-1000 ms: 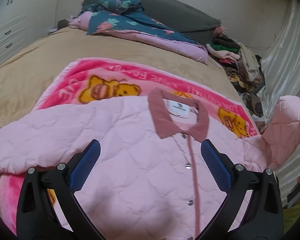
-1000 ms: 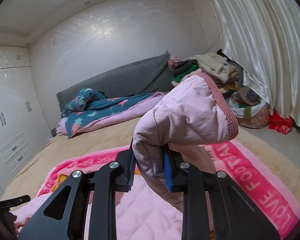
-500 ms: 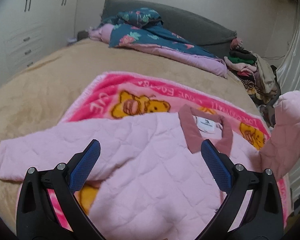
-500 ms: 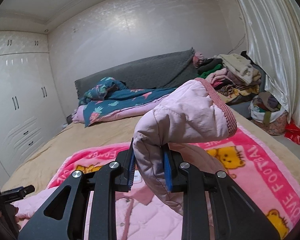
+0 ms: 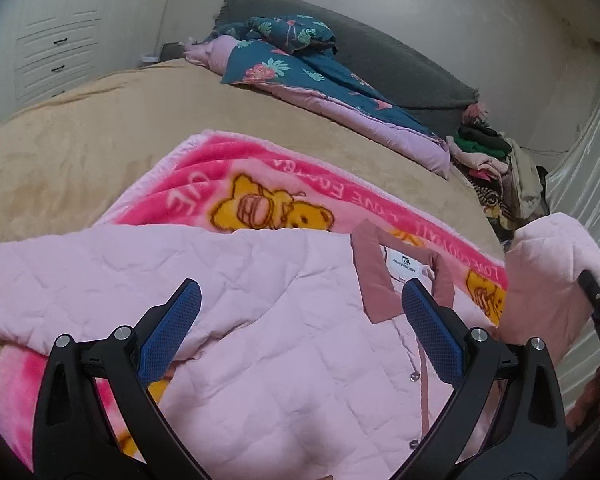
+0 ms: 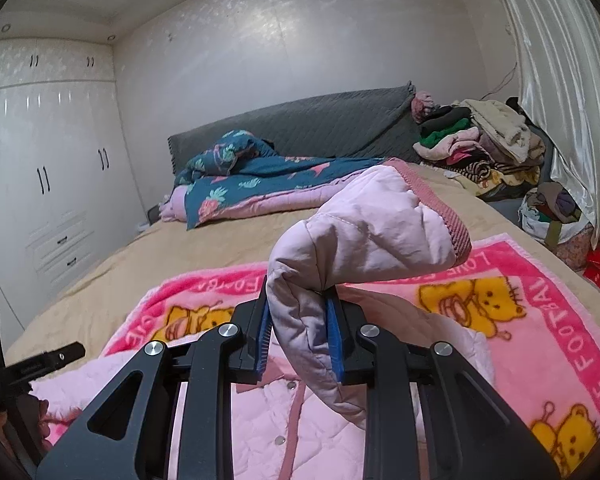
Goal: Fold large clothes
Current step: 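Lift the grasped sleeve and side panel with the right gripper toward the placket, then lay the folded side over the jacket body and open the right gripper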
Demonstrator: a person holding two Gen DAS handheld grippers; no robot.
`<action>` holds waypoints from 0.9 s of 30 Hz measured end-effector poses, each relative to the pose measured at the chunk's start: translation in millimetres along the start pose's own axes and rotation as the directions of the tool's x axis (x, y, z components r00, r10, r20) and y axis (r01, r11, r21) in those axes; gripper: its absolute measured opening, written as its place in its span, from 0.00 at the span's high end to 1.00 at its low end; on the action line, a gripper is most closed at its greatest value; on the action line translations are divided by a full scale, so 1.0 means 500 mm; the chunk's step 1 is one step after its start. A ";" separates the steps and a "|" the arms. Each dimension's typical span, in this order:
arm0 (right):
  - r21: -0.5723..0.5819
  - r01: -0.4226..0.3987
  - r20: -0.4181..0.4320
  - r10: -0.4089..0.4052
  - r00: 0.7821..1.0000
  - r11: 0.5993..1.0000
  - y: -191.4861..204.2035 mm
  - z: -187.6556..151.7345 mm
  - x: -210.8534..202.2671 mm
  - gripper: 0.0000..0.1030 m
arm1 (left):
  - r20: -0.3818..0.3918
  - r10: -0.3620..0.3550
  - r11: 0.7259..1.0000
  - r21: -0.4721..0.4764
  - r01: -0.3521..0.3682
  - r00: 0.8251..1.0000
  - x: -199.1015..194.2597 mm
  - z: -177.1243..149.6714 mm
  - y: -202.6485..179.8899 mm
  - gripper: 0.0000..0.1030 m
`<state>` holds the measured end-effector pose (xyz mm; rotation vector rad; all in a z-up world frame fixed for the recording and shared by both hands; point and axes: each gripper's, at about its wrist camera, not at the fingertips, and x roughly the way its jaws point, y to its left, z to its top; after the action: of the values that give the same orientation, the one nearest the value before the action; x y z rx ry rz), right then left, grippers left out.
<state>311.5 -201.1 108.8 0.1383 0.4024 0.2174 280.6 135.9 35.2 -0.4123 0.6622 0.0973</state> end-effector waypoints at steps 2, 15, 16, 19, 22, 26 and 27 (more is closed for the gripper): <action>-0.011 -0.005 -0.012 0.005 1.000 1.000 0.013 -0.013 0.015 0.78 | -0.010 0.005 1.000 -0.003 -0.005 1.000 0.012 -0.004 0.004 0.09; -0.191 -0.054 -0.165 0.022 0.986 0.980 0.130 -0.163 0.124 0.77 | -0.109 -0.311 0.938 -0.195 0.286 0.944 0.095 -0.058 0.068 0.09; -0.208 -0.062 -0.178 0.025 0.984 0.976 0.138 -0.177 0.129 0.76 | -0.115 -0.320 0.934 -0.204 0.292 0.941 0.100 -0.062 0.072 0.09; -0.245 -0.116 -0.249 0.053 0.967 0.962 0.159 -0.218 0.150 0.72 | -0.128 -0.350 0.922 -0.226 0.316 0.928 0.116 -0.069 0.075 0.09; -0.277 -0.177 -0.305 0.088 0.948 0.944 0.187 -0.260 0.158 0.70 | -0.119 -0.390 0.905 -0.230 0.357 0.913 0.121 -0.075 0.074 0.09; -0.306 -0.228 -0.367 0.106 0.924 0.924 0.219 -0.303 0.169 0.64 | -0.114 -0.422 0.895 -0.213 0.393 0.899 0.117 -0.077 0.063 0.09; -0.304 -0.241 -0.392 0.110 0.913 0.922 0.225 -0.315 0.176 0.61 | -0.112 -0.427 0.893 -0.208 0.399 0.897 0.114 -0.077 0.061 0.09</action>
<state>306.5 -57.3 -47.5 -0.2212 0.7214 0.4969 296.7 145.8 -37.8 -0.7349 0.7071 -0.2879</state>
